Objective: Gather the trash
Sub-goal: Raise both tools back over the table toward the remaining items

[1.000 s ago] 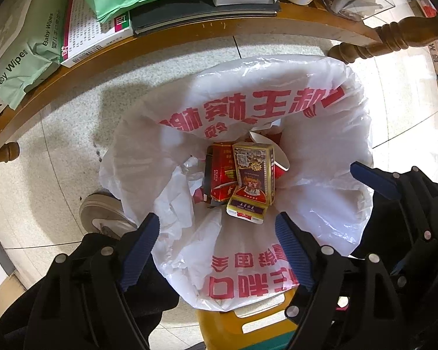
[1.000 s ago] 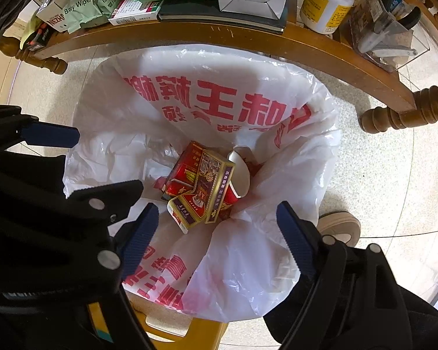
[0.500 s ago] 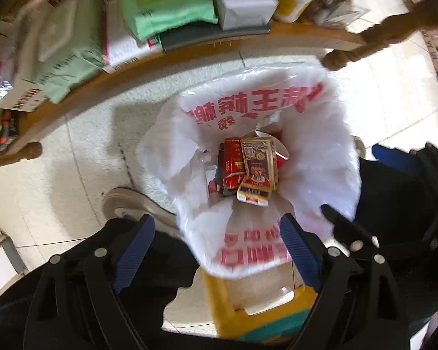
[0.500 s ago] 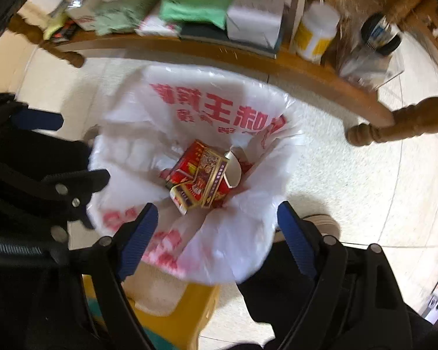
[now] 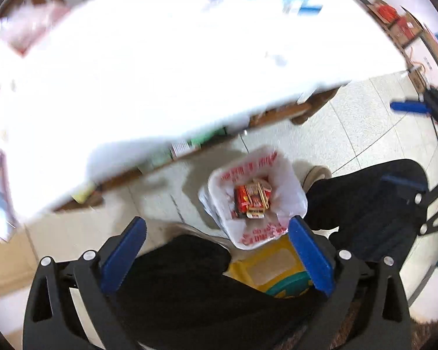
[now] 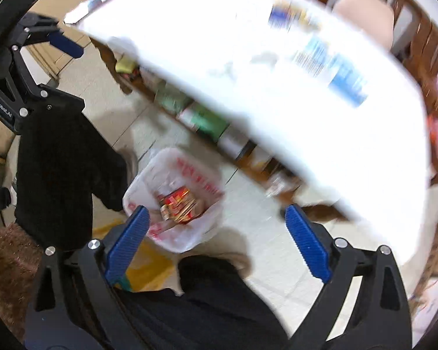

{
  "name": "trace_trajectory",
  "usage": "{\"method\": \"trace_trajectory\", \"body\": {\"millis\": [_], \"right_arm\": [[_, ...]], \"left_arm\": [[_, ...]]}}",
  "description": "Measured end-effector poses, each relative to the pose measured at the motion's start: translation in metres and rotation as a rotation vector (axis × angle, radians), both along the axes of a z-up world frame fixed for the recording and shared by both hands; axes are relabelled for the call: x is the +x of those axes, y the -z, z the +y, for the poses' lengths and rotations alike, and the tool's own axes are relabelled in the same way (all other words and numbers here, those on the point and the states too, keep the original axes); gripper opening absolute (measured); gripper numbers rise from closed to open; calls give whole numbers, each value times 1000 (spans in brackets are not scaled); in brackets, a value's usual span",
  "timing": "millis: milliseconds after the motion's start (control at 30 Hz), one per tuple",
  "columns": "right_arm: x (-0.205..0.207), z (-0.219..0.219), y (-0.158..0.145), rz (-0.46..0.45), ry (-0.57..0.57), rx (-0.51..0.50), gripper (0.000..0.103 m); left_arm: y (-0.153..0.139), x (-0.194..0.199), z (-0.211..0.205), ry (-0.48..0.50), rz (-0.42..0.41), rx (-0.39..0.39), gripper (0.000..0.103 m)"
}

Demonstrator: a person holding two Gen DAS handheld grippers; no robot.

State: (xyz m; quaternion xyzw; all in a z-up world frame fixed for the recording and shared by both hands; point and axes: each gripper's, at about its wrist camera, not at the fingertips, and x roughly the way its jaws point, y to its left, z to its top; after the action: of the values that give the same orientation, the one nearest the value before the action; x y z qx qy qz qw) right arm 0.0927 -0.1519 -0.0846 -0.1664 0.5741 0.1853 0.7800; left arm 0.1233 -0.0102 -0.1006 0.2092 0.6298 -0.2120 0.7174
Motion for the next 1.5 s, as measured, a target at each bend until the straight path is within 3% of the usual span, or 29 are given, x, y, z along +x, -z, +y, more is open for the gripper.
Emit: {"method": "trace_trajectory", "body": {"millis": [100,267,367,533,933,1500], "right_arm": [[17,-12,-47,-29,-56,18,92],[53,-44,-113,-63,-98,98,95],[73,-57,-132,-98,-98,90,97],[105,-76,-150,-102,-89,104,97],[159,-87,-149,-118,-167,72,97],[192,-72,-78,-2,-294,-25,97]], "left_arm": [[-43,14,-18,38,-9,-4,95],[-86,26,-46,119,-46,24,95],[-96,34,-62,154,-17,16,95],[-105,53,-80,129,41,-1,95],[-75,91,-106,128,80,56,95],[-21,119,-131,139,142,63,95]]}}
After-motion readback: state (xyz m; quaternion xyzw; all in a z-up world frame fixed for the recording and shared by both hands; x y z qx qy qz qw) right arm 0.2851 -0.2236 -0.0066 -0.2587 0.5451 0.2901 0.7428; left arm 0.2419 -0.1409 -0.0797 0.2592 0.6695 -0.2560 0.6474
